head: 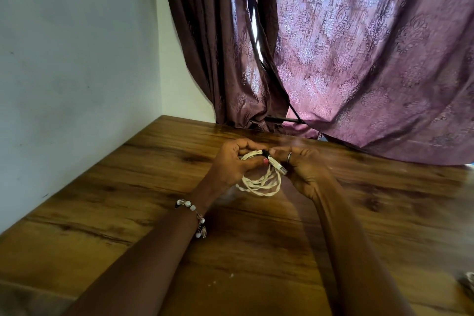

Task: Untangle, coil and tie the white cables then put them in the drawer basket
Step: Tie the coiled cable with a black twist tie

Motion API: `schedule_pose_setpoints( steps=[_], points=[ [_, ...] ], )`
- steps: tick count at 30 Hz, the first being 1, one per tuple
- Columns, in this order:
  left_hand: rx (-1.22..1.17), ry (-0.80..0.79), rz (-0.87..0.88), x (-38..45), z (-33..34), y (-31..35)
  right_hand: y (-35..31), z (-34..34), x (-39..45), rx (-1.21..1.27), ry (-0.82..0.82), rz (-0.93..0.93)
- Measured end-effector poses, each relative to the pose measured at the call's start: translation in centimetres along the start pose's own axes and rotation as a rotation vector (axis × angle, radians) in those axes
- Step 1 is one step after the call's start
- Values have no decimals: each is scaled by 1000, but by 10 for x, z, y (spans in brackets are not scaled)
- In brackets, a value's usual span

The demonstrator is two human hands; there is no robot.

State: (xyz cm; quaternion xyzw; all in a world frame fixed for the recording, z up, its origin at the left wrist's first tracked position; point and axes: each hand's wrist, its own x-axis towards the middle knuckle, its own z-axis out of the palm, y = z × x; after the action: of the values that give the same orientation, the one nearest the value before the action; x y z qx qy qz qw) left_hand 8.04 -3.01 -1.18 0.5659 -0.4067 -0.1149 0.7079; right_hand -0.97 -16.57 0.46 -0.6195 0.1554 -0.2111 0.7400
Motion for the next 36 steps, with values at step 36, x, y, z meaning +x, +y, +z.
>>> schedule_pose_setpoints(
  steps=[36],
  points=[
    [-143,-87,-644,-44,77,24,-13,-74,-123,-208,287,92]
  ],
)
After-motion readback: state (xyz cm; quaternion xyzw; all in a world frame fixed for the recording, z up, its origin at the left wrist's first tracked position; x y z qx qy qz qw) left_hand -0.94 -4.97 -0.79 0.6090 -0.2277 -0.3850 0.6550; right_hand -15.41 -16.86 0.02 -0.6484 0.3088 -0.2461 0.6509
